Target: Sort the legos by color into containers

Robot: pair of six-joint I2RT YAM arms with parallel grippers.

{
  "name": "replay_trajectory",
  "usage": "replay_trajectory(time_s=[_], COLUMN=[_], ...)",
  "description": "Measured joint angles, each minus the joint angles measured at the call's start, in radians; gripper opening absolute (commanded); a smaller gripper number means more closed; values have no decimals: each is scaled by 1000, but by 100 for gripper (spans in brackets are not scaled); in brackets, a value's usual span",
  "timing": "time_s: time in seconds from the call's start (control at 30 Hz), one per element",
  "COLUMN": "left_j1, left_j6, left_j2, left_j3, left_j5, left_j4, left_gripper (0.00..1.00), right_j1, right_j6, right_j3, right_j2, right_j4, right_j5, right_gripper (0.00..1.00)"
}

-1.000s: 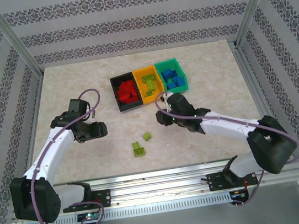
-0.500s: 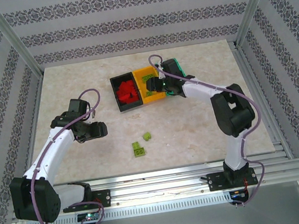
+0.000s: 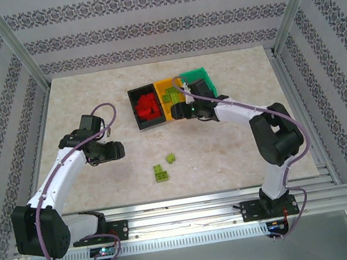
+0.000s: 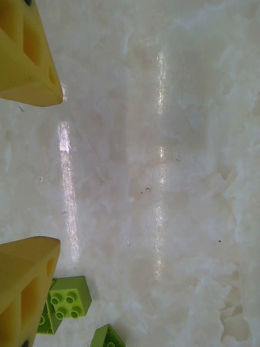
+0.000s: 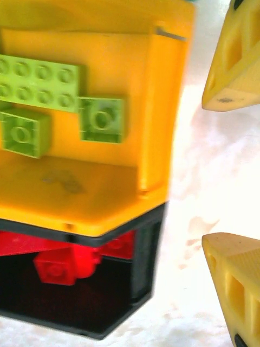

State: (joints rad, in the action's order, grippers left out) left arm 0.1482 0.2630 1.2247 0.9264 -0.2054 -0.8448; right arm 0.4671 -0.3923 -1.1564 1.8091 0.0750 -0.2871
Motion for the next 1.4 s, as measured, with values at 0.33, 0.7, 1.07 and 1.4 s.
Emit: replay_trajectory(time_s=[0.33, 0.7, 1.07, 1.4], left_j1=[0, 0, 0, 0], left_j6=[-2, -2, -2, -2], left_j2=[0, -2, -3, -8], left_j3=[0, 0, -1, -4], left_j5=[0, -3, -4, -9], left_j4=[0, 0, 0, 0], left_gripper=[65, 65, 65, 65], right_j1=[114, 280, 343, 356], right_j6=[56, 56, 51, 47], right_j3=[200, 265, 270, 311], right_j2=[-147, -195, -195, -195], right_j4=[-7, -40, -42, -27], right_j5=[75, 235, 280, 278], right_gripper=[62, 61, 60, 60])
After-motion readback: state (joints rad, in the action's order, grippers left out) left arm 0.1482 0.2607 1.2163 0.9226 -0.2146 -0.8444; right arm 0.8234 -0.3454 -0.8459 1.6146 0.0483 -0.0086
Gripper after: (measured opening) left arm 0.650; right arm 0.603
